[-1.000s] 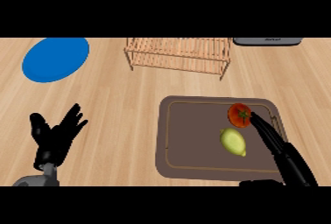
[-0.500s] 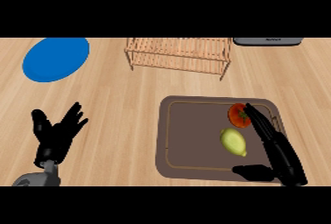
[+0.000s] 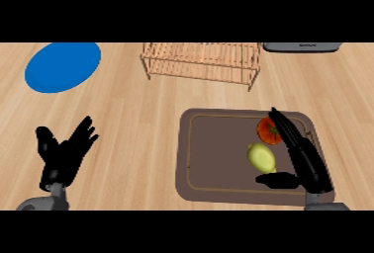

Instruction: Pick the lemon from the tray and place it in the tiered shelf

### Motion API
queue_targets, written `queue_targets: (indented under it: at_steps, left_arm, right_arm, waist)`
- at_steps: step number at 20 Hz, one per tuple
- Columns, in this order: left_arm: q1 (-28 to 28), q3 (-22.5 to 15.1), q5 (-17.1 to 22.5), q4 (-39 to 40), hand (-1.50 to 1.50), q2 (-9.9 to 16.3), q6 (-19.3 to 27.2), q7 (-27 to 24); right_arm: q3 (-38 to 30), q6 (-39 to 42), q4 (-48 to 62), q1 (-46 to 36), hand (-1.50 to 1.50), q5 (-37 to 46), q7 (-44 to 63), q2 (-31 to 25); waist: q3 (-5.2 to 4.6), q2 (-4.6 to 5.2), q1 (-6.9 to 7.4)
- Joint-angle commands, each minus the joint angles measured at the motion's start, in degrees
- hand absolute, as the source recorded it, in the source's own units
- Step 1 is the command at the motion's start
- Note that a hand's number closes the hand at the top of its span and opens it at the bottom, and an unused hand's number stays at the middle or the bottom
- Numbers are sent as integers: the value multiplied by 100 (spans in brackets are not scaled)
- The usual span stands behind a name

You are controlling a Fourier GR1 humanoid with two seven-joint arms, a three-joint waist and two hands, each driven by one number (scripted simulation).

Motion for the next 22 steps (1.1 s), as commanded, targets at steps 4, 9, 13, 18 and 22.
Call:
queue_targets:
  at_steps: [4,9,13,18,22]
  left_arm:
    - [328,2,-87,-310,0,-49,-57,307]
    - [-97,-43,-210,116,0,-207,154,186]
    - [185,114,62,-170,0,19,-226,181]
    - [94,142,-61,-34,0,-40,-78,181]
    - [47,-21,-121,24,0,-126,-129,93]
  right_arm:
    - [89,-14,49,121,-150,140,-248,94]
    - [885,-147,550,-266,150,1229,-302,116]
    - [771,-164,740,-181,150,793,-868,239]
    - [791,-303,-268,497,150,577,-1397,111]
    - [1373,408,417,-440,150,1605,1552,937]
  waist:
    - [-3,37,7]
    - [-3,45,18]
    - [0,40,50]
    - [-2,29,-31]
    - [-44,107,246]
